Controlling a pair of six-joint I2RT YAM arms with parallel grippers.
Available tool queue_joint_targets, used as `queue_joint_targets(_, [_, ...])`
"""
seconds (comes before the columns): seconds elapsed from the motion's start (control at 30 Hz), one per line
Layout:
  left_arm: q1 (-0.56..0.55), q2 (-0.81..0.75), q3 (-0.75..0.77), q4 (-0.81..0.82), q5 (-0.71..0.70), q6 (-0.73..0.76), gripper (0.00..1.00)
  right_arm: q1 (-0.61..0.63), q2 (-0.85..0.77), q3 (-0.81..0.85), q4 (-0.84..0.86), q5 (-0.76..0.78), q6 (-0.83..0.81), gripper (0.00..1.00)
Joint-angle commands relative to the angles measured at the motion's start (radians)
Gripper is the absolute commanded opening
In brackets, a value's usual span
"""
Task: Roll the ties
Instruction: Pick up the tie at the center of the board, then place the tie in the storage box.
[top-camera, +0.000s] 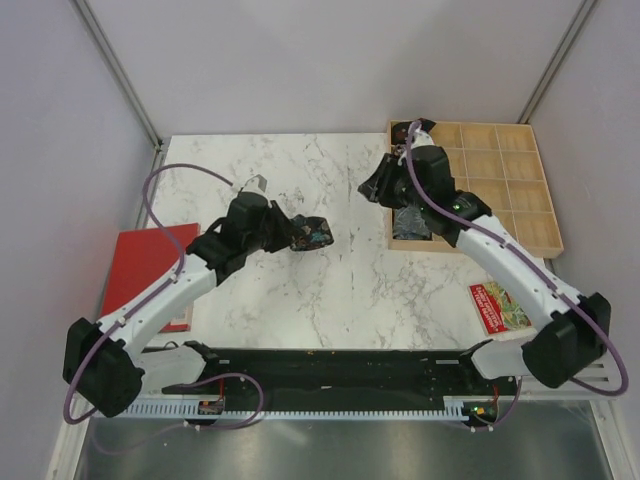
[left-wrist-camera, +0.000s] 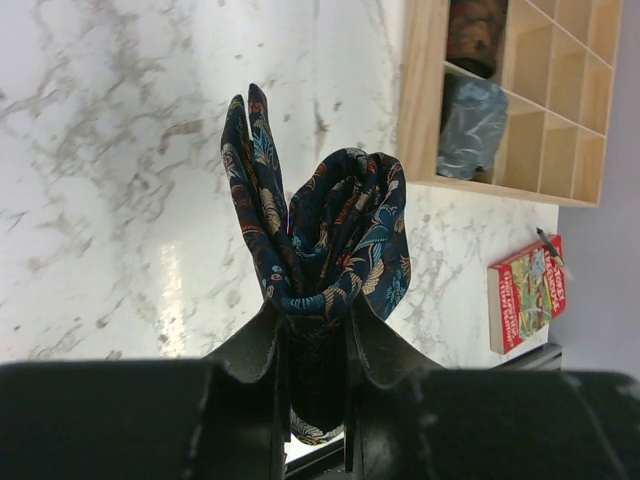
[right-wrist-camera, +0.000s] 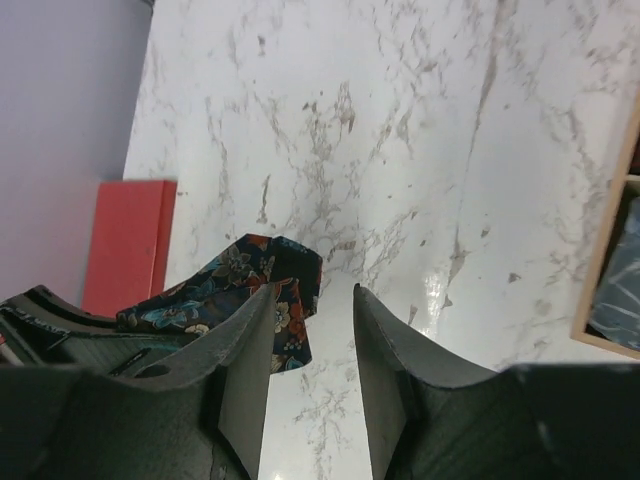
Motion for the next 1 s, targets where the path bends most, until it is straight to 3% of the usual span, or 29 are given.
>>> queue_joint_targets(0.0, [-0.049,0.099,0.191,-0.049,0.018,0.089,0.02,-0.036,-0.140,0.016,-0.135,0.124,-0.021,0.45])
queue_joint_targets(0.53, [-0.181,0.554,0.774,-0.133,0.251,0.221,0.02,-0.049,-0.515,-0.186,-0.201,0.210,0.101,0.46])
queue_joint_targets(0.77, [-0.238,0.726,0.961,-0.135,0.321,0.219,0.02,-0.049,-0.671,-0.188,-0.209,0.240,0.127,0.46])
queue_joint_targets(0.97, [-0.287,0.875,1.139,-0.092,0.406,0.193,0.02,-0.049,-0.710,-0.165,-0.269,0.254,0.113,0.48])
